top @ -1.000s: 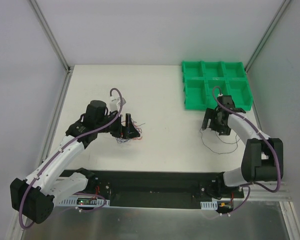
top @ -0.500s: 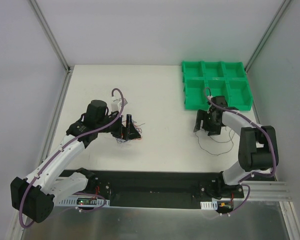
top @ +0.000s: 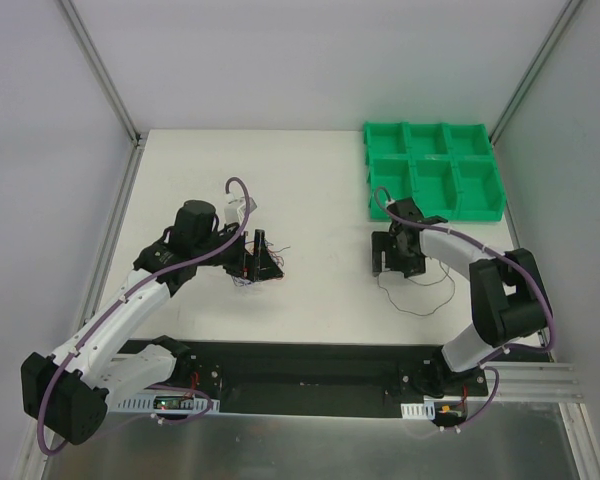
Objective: Untangle the cables
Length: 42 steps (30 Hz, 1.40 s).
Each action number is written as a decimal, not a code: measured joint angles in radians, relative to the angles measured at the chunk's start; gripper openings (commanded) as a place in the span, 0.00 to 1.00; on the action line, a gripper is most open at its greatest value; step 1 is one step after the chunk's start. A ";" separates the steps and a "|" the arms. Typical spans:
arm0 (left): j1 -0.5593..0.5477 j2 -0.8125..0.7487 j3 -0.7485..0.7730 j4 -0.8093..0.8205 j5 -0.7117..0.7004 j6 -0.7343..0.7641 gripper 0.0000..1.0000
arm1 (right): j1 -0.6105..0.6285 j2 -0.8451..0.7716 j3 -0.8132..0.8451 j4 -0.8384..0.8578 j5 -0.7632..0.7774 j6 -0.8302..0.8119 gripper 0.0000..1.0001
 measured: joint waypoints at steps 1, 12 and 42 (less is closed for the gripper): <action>0.000 0.000 0.000 0.000 0.000 0.000 0.85 | 0.006 0.000 0.000 -0.002 -0.004 0.000 0.84; -0.014 0.019 0.000 0.001 0.000 -0.004 0.84 | 0.121 0.029 0.016 -0.047 0.129 0.145 0.05; -0.020 -0.019 -0.001 0.005 -0.007 -0.034 0.85 | -0.237 -0.002 0.564 0.373 -0.534 -0.098 0.00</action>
